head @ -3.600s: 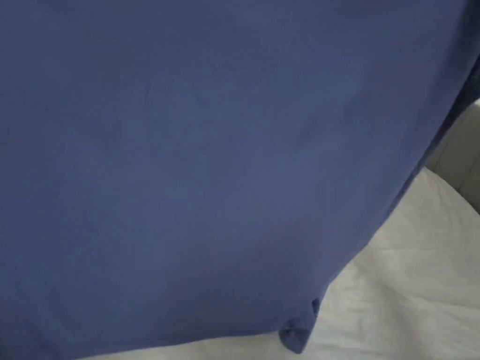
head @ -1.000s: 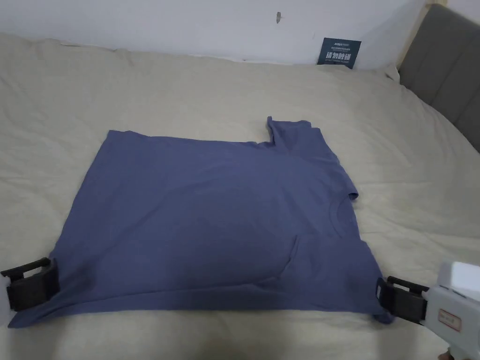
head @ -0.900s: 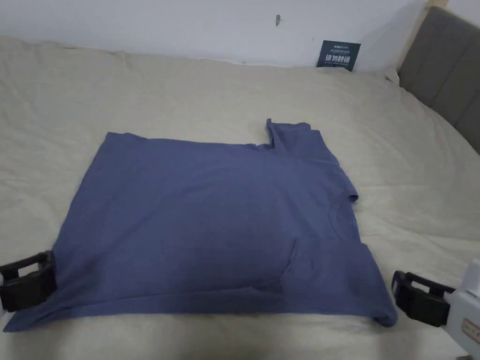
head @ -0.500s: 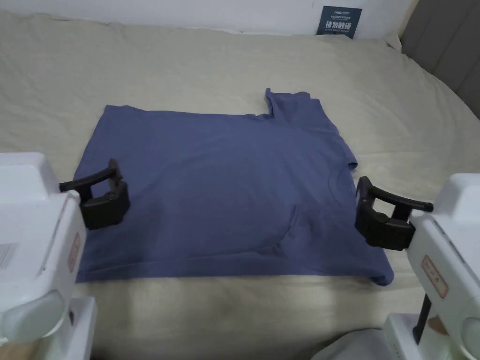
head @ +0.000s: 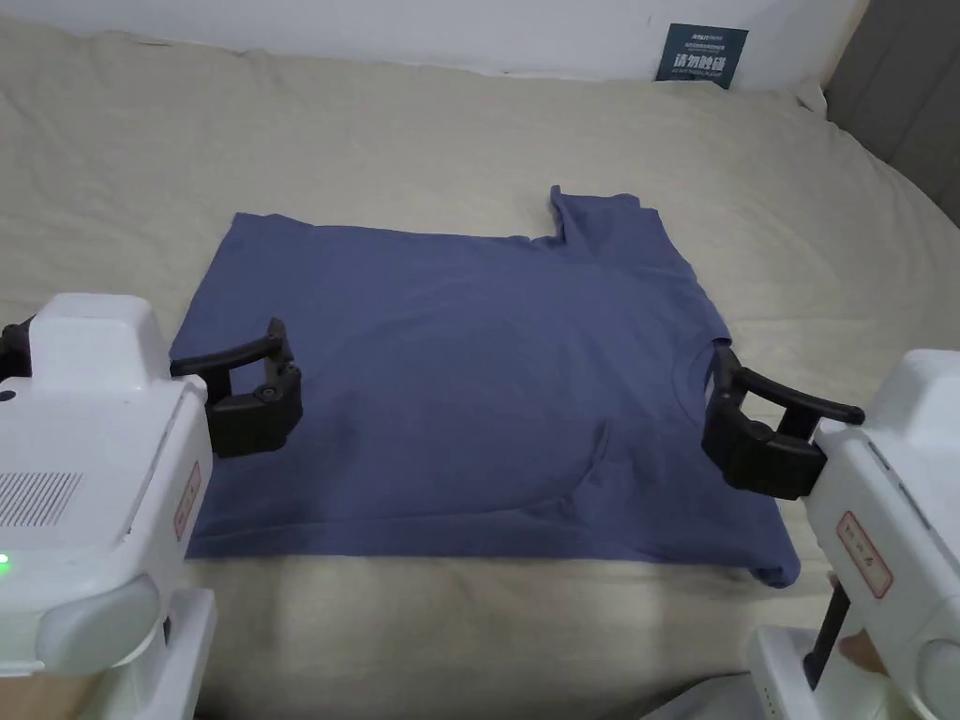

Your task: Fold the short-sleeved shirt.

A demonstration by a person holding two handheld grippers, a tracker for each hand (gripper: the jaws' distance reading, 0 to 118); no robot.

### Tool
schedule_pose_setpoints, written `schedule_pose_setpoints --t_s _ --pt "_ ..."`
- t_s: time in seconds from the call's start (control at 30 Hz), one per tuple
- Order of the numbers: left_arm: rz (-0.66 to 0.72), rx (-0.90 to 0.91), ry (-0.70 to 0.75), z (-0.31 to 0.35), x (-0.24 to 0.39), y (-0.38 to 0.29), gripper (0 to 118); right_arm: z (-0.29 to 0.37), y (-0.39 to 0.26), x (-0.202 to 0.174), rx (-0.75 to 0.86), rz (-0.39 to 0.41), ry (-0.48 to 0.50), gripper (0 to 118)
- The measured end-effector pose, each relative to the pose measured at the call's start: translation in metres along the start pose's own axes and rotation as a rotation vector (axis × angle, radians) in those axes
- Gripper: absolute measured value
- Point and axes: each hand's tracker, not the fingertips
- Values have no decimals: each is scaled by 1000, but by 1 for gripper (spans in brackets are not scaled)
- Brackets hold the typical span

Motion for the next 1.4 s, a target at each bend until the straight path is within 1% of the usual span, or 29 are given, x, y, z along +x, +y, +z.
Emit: schedule_pose_setpoints --t_s 0.07,0.17,0.27,0.3,0.33,0.47,0.5,0.57,0.63,0.67,0.7,0.73,0.77,0.8,0.83,0.87,0.9,0.97,1.03,1.07,1.13,1.23,1.3,1.33,1.4 --pt "8 -100 -2 -8 -11 1 118 0 0 1 0 -4 0 118" --pt "81 -351 20 -33 -35 1 118 0 -2 2 -1 -6 0 118" --pt "113 -638 62 -66 -61 -11 118 0 -5 2 -6 -9 -1 118" --pt "122 -707 78 -77 -69 -18 118 0 -6 2 -10 -13 -2 118" --pt "113 -742 85 -84 -75 -26 118 -1 -8 2 -12 -17 -2 118" --pt "-8 -870 118 -109 -83 -60 118 -5 -13 2 -36 -27 1 118" --pt "-10 -902 112 -114 -85 -68 116 -5 -14 2 -41 -24 0 118" --pt "29 -946 98 -118 -87 -79 106 -6 -15 2 -50 -19 -3 118" --pt "47 -997 99 -122 -88 -91 92 -7 -16 2 -55 -19 -7 118" --pt "43 -1016 98 -121 -88 -95 81 -8 -17 3 -58 -20 -10 118" --pt "31 -1027 91 -120 -86 -99 63 -9 -17 3 -60 -21 -13 118" --pt "33 -1027 74 -118 -86 -102 52 -9 -17 4 -61 -23 -16 118" --pt "85 -994 20 -112 -83 -99 42 -10 -17 4 -65 -24 -21 118" --pt "63 -997 46 -110 -82 -95 18 -10 -16 5 -67 -27 -26 118" --pt "45 -999 34 -109 -79 -92 0 -11 -16 6 -68 -30 -28 118" --pt "32 -1000 -10 -108 -76 -91 0 -12 -16 7 -70 -33 -30 118" --pt "43 -997 13 -107 -72 -88 0 -13 -16 8 -72 -39 -34 118" --pt "12 -996 -9 -105 -67 -83 0 -14 -15 11 -79 -50 -39 118" --pt "-3 -952 -1 -98 -63 -74 0 -17 -12 17 -97 -59 -35 118" --pt "10 -925 -2 -95 -67 -69 0 -21 -10 21 -135 -56 -51 118" --pt "60 -865 -18 -86 -68 -57 0 -35 -6 32 -244 -46 -58 118" --pt "109 -824 -29 -78 -75 -46 0 -64 -14 54 -437 -65 -41 118" --pt "119 -814 -32 -73 -76 -41 0 -86 -31 69 -597 -83 -41 118" --pt "121 -811 -32 -73 -78 -41 0 -94 -40 75 -640 -94 -41 118" --pt "120 -806 -29 -71 -79 -40 0 -106 -64 81 -749 -85 -73 118"
